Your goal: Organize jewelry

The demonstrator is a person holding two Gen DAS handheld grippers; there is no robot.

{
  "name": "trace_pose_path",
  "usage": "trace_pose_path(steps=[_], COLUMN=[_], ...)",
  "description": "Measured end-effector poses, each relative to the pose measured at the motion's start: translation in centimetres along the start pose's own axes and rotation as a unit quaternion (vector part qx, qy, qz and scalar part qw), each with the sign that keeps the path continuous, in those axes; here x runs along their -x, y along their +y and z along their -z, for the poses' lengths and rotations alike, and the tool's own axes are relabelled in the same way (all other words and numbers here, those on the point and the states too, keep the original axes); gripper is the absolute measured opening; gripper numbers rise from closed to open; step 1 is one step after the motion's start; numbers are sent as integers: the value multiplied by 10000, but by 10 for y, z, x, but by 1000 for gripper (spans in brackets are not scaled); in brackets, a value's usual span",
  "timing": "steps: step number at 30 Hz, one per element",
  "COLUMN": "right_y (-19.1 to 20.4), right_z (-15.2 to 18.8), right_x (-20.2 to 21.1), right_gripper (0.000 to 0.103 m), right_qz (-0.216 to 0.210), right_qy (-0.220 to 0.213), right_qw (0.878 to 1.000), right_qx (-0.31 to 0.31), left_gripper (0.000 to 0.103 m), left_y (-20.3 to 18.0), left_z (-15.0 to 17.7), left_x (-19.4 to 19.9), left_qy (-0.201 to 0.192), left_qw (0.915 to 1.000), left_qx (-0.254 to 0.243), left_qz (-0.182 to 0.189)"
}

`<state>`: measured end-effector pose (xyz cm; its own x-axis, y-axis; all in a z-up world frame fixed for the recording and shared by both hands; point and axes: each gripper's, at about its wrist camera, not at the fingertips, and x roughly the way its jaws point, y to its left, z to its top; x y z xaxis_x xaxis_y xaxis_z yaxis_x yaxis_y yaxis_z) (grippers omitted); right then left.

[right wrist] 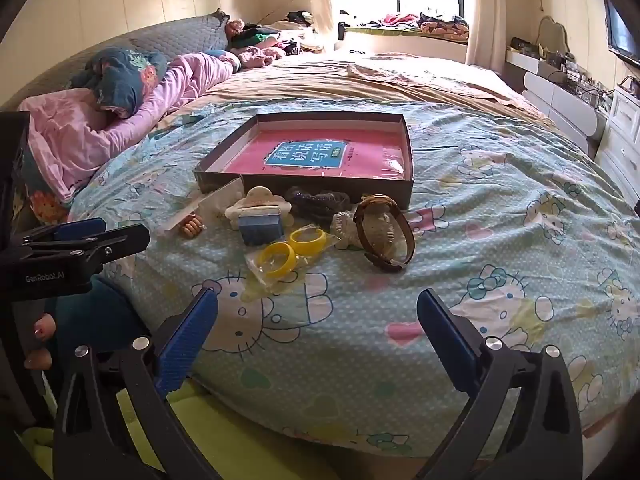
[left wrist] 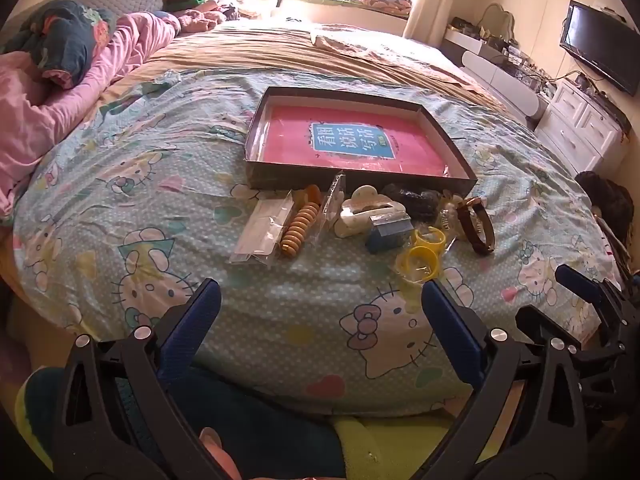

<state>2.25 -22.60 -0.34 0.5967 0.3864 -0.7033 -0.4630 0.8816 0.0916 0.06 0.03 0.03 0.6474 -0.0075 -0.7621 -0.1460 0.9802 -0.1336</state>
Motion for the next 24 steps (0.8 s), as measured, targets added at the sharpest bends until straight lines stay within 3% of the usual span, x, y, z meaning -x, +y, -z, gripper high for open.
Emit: trace_pose_path(steps=[24], right_y=[9], right_z=[-5], right_x=[6], right_gripper=[99], right_qz=[-29], right_qy=[-122], right_qw=[9999], right_qx=[96], left_gripper=[94], left_y=[3], left_z=[-5], left_x=[10], left_qy=[-67], left_qw=[10000], left_qx=[-71], left_qz=[-4])
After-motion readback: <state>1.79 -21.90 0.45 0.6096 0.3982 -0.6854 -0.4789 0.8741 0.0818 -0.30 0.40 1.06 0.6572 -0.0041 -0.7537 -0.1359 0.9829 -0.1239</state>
